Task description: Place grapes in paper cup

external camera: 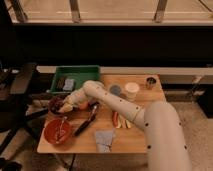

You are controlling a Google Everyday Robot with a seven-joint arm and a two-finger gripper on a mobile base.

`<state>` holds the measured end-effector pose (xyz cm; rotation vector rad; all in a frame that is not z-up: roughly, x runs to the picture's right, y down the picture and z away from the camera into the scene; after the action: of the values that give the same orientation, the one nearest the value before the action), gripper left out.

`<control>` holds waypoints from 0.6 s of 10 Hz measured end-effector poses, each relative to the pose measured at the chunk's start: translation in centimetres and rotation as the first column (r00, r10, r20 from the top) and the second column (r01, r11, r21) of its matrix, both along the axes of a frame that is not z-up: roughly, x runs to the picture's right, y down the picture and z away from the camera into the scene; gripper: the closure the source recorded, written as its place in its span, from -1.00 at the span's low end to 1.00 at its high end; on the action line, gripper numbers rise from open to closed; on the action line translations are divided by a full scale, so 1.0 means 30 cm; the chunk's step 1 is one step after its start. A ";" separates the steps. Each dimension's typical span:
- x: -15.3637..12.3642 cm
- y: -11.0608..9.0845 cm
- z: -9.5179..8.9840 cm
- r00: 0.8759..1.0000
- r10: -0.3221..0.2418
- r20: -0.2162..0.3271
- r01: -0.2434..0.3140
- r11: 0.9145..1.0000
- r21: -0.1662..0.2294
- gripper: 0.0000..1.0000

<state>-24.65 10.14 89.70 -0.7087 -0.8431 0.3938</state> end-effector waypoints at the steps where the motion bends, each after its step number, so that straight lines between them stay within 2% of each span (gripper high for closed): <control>1: 0.000 -0.003 -0.002 1.000 -0.001 0.000 0.001 1.000 0.001 0.72; 2: 0.001 -0.002 -0.001 1.000 0.000 -0.001 0.000 1.000 0.000 0.92; 3: 0.001 -0.003 -0.001 1.000 0.000 -0.001 0.000 1.000 0.000 0.99; 6: 0.002 -0.005 0.000 1.000 0.001 -0.002 -0.001 1.000 0.001 1.00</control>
<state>-24.59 9.98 89.70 -0.7072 -0.8422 0.3948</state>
